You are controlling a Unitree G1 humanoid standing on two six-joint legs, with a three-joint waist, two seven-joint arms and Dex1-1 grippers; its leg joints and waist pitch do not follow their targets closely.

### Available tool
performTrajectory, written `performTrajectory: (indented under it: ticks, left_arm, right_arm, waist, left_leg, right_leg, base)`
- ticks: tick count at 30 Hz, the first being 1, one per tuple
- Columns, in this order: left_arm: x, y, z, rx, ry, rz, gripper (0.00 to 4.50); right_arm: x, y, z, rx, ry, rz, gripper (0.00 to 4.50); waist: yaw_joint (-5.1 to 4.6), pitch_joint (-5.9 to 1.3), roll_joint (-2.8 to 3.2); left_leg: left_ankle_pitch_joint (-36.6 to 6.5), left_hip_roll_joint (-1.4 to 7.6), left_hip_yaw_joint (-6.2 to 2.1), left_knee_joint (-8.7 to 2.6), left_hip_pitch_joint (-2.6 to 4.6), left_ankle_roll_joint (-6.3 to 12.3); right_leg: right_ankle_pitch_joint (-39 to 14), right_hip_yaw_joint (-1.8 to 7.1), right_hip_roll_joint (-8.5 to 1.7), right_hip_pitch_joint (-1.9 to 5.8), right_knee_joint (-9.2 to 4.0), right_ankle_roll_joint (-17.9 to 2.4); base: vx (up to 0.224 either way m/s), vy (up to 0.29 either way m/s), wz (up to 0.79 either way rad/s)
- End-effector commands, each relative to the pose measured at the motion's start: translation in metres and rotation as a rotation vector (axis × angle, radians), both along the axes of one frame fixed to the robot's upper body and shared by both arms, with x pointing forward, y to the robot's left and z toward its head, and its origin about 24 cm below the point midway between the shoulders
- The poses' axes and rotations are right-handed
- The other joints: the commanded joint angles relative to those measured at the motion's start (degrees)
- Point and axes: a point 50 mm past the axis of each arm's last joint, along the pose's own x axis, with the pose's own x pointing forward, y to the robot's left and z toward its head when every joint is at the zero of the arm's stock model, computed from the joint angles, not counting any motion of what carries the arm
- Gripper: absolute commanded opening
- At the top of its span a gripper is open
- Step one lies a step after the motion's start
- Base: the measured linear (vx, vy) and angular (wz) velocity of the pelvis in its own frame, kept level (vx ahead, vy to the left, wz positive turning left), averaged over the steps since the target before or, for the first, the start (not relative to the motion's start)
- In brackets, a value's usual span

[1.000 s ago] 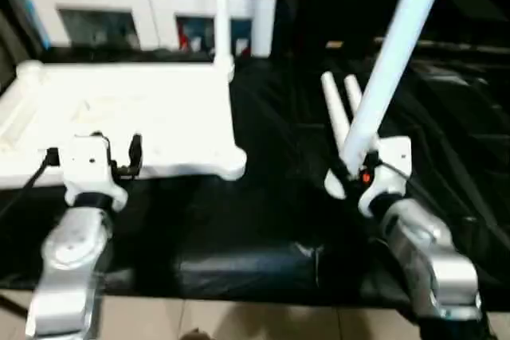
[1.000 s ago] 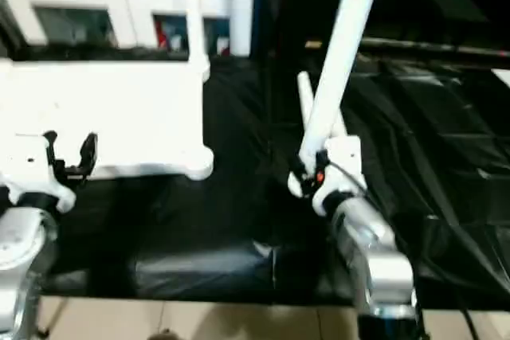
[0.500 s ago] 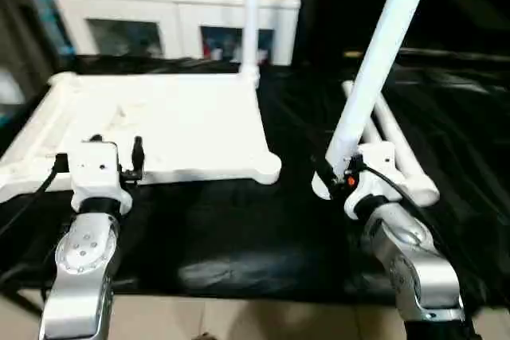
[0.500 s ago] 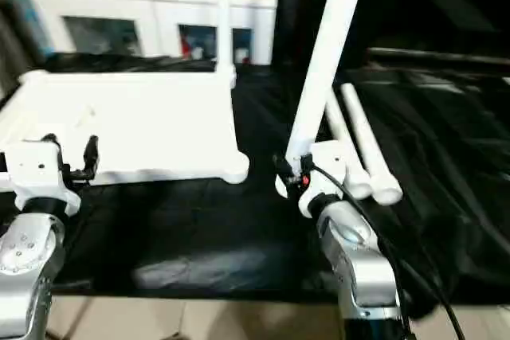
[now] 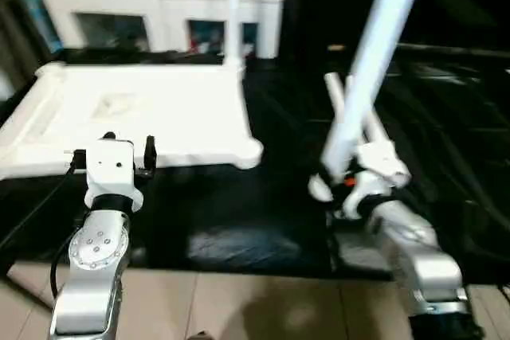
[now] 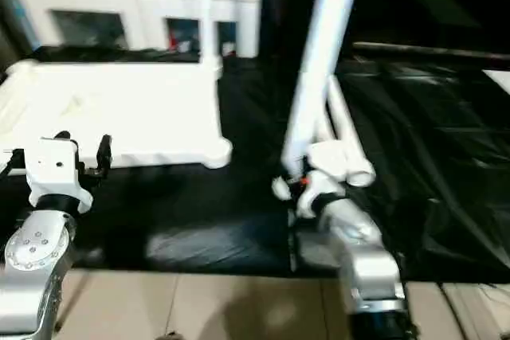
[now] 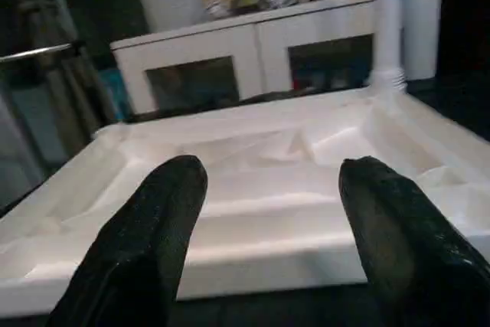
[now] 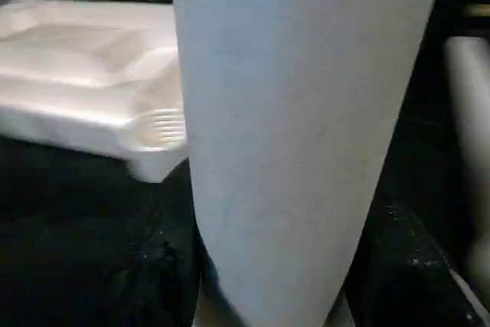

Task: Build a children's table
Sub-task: Pick table leg

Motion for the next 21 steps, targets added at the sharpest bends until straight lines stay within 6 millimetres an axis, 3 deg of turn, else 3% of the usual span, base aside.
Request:
performTrajectory:
  ticks: [1, 2, 3, 4, 5, 6, 7, 8, 9, 10, 11, 12, 13, 14, 15, 16, 17, 18, 19, 20, 21]
  left_arm:
    - [0.0023, 0.0016, 0.0019, -0.003, -0.001, -0.007, 3.26]
    - [0.0024, 0.0005, 0.0014, -0.001, 0.004, -0.017, 3.26]
    - [0.0023, 0.0000, 0.0011, 0.001, 0.007, -0.022, 3.26]
    - [0.0018, -0.0013, 0.0001, 0.004, 0.014, -0.033, 3.26]
    - [0.0014, -0.0018, -0.0004, 0.002, 0.017, -0.036, 3.26]
    - [0.0011, -0.0022, -0.0009, -0.002, 0.020, -0.038, 3.26]
    - [0.0005, -0.0025, -0.0013, -0.007, 0.022, -0.039, 3.26]
    - [-0.0007, -0.0029, -0.0026, -0.015, 0.030, -0.045, 3.26]
    - [-0.0014, -0.0031, -0.0033, -0.017, 0.035, -0.049, 3.26]
    - [-0.0018, -0.0031, -0.0036, -0.020, 0.038, -0.051, 3.26]
    - [-0.0023, -0.0027, -0.0039, -0.022, 0.039, -0.050, 3.26]
    - [-0.0025, -0.0021, -0.0041, -0.028, 0.038, -0.046, 3.26]
    - [-0.0025, -0.0020, -0.0042, -0.030, 0.039, -0.045, 3.26]
    - [-0.0024, -0.0016, -0.0045, -0.033, 0.040, -0.043, 3.26]
    - [-0.0024, -0.0013, -0.0048, -0.035, 0.041, -0.041, 3.26]
    - [-0.0024, -0.0011, -0.0050, -0.039, 0.042, -0.039, 3.26]
    - [-0.0024, -0.0011, -0.0050, -0.039, 0.042, -0.039, 3.26]
    - [-0.0023, -0.0012, -0.0055, -0.045, 0.043, -0.038, 3.26]
    - [-0.0022, -0.0012, -0.0055, -0.048, 0.043, -0.038, 3.26]
    - [-0.0021, -0.0011, -0.0054, -0.049, 0.043, -0.037, 3.26]
    - [-0.0018, -0.0007, -0.0054, -0.052, 0.042, -0.035, 3.26]
  right_arm:
    - [0.0010, 0.0036, 0.0078, 0.000, -0.031, 0.019, 1.95]
    - [0.0010, 0.0042, 0.0078, 0.001, -0.032, 0.022, 1.95]
    - [0.0010, 0.0045, 0.0077, 0.001, -0.033, 0.023, 1.95]
    - [0.0009, 0.0053, 0.0076, -0.002, -0.037, 0.028, 1.95]
    - [0.0009, 0.0053, 0.0075, 0.006, -0.036, 0.026, 1.95]
    - [0.0009, 0.0052, 0.0075, 0.018, -0.033, 0.023, 1.95]
    - [0.0009, 0.0050, 0.0075, 0.028, -0.032, 0.020, 1.95]
    - [0.0007, 0.0045, 0.0073, 0.035, -0.029, 0.018, 1.95]
    - [0.0005, 0.0043, 0.0072, 0.032, -0.029, 0.019, 1.95]
    - [0.0002, 0.0041, 0.0072, 0.032, -0.028, 0.019, 1.95]
    - [-0.0001, 0.0039, 0.0071, 0.031, -0.027, 0.021, 1.95]
    - [-0.0005, 0.0034, 0.0069, 0.026, -0.026, 0.023, 1.95]
    - [-0.0006, 0.0032, 0.0069, 0.024, -0.026, 0.024, 1.95]
    - [-0.0007, 0.0029, 0.0067, 0.022, -0.025, 0.023, 1.95]
    - [-0.0008, 0.0027, 0.0066, 0.020, -0.025, 0.022, 1.95]
    - [-0.0011, 0.0026, 0.0067, 0.020, -0.025, 0.022, 1.95]
    - [-0.0011, 0.0026, 0.0067, 0.020, -0.025, 0.022, 1.95]
    - [-0.0022, 0.0024, 0.0071, 0.016, -0.027, 0.029, 1.95]
    - [-0.0026, 0.0024, 0.0073, 0.016, -0.027, 0.032, 1.95]
    - [-0.0027, 0.0024, 0.0074, 0.016, -0.028, 0.034, 1.95]
    - [-0.0026, 0.0022, 0.0076, 0.012, -0.029, 0.036, 1.95]
  waist:
    - [-0.13, -1.74, 1.00]
    - [-0.18, -1.46, 0.74]
    - [0.19, -1.12, 0.03]
    - [0.29, -0.30, 0.10]
    - [-0.48, 0.93, 0.65]
    - [-1.17, 0.97, 2.51]
    - [-1.82, 1.27, 3.22]
    - [-2.21, -0.20, 2.80]
    - [-1.93, -0.20, 3.55]
    - [-2.32, -0.49, 2.38]
    - [-2.38, -0.47, 2.03]
    - [-2.09, 0.22, 0.72]
    - [-0.42, -0.36, -0.08]
    - [0.63, -1.54, -1.11]
    - [0.78, -1.97, -1.35]
    - [0.90, -2.58, -0.80]
    - [0.78, -3.18, 0.23]
    - [-0.69, -3.98, 1.88]
    - [-4.46, -6.03, 2.52]
    - [-4.55, -5.75, 2.03]
    - [-4.18, -5.54, 1.88]
  left_leg:
    - [-32.44, 2.15, -2.57, -6.17, -0.49, -0.20]
    - [-34.19, 1.86, -2.23, -5.61, -0.49, -1.20]
    - [-31.68, 1.78, -0.79, -2.65, 0.89, -0.95]
    - [-25.00, 2.75, 0.89, 1.59, 3.28, 0.89]
    - [-23.05, 3.64, 1.86, 3.22, 3.75, 1.26]
    - [-26.42, 4.74, 2.23, 2.86, 9.49, -1.13]
    - [-43.91, 7.37, 0.19, -4.37, 7.97, -4.13]
    - [-54.59, 9.59, -1.28, -10.53, 6.82, -3.65]
    - [-56.00, 9.09, -1.40, -10.77, 7.97, -3.63]
    - [-54.37, 8.53, -2.24, -9.61, 9.90, -2.33]
    - [-52.55, 7.75, -2.23, -9.25, 9.65, -1.70]
    - [-45.97, 4.86, 0.46, -7.44, 6.95, -1.79]
    - [-27.25, 3.32, 3.20, -2.90, 3.52, 1.18]
    - [-10.20, 3.17, 3.86, 1.25, 1.57, 5.68]
    - [-5.48, 2.93, 4.00, 1.48, 0.78, 6.68]
    - [0.66, 2.45, 4.28, -0.23, 0.51, 7.98]
    - [3.06, 2.87, 4.26, -1.86, 1.54, 8.25]
    - [5.97, 4.05, 2.26, -3.66, 5.32, 11.17]
    - [15.78, 9.01, -4.97, -3.11, 15.97, 23.96]
    - [26.49, 11.49, -7.15, -2.71, 15.96, 32.03]
    - [30.28, 11.06, -6.90, -2.42, 14.94, 33.25]
  right_leg:
    - [-26.64, 3.50, -7.67, 4.28, -5.81, -6.93]
    - [-32.64, 3.54, -8.51, 4.77, -6.66, -6.31]
    - [-42.67, 3.49, -10.87, 4.90, -9.41, -5.52]
    - [-47.54, 1.93, -13.63, 5.29, -12.82, -5.66]
    - [-51.86, -1.43, -13.88, 6.76, -14.33, -4.03]
    - [-50.37, -0.24, -10.52, 2.86, -14.22, -3.37]
    - [-37.36, -2.23, -4.80, 4.62, -7.55, -1.98]
    - [-15.40, 2.24, -0.79, 6.02, 2.19, -1.37]
    - [-12.34, 3.07, -0.42, 4.74, 2.62, -1.21]
    - [-12.22, 5.51, -1.77, 2.68, 1.60, -1.17]
    - [-13.71, 6.25, -2.53, 2.75, 0.14, -1.32]
    - [-21.43, 8.16, -5.45, 4.41, -5.14, -2.65]
    - [-31.84, 11.40, -10.24, 8.61, -9.29, -4.14]
    - [-32.52, 12.88, -12.04, 10.83, -10.62, -3.94]
    - [-29.49, 12.27, -11.06, 11.30, -10.21, -4.12]
    - [-20.53, 9.96, -7.48, 11.21, -9.25, -3.96]
    - [-15.27, 8.30, -5.50, 10.46, -8.33, -3.40]
    - [-4.88, 5.61, -0.76, 7.84, -4.59, -0.74]
    - [-5.85, 4.36, 0.73, -1.93, 3.14, 3.41]
    - [-10.56, 6.09, -0.83, -4.61, 5.85, 6.42]
    - [-9.45, 6.75, -1.45, -5.66, 6.81, 7.64]
  base:
    - [0.002, -0.032, 0.49]
    - [0.002, -0.032, 0.49]
    - [0.003, -0.016, 0.54]
    - [0.012, -0.002, 0.58]
    - [0.012, -0.002, 0.58]
    - [-0.002, 0.025, 0.48]
    - [0.062, 0.070, 0.14]
    - [0.062, 0.070, 0.14]
    - [0.121, 0.067, -0.11]
    - [0.100, 0.031, -0.11]
    - [0.100, 0.031, -0.11]
    - [0.092, 0.007, -0.12]
    - [0.091, -0.017, -0.05]
    - [0.091, -0.017, -0.05]
    - [0.124, -0.022, 0.00]
    - [0.160, 0.004, 0.04]
    - [0.160, 0.004, 0.04]
    - [0.229, 0.030, 0.08]
    - [0.256, 0.019, -0.02]
    - [0.256, 0.019, -0.02]
    - [0.182, -0.046, -0.16]
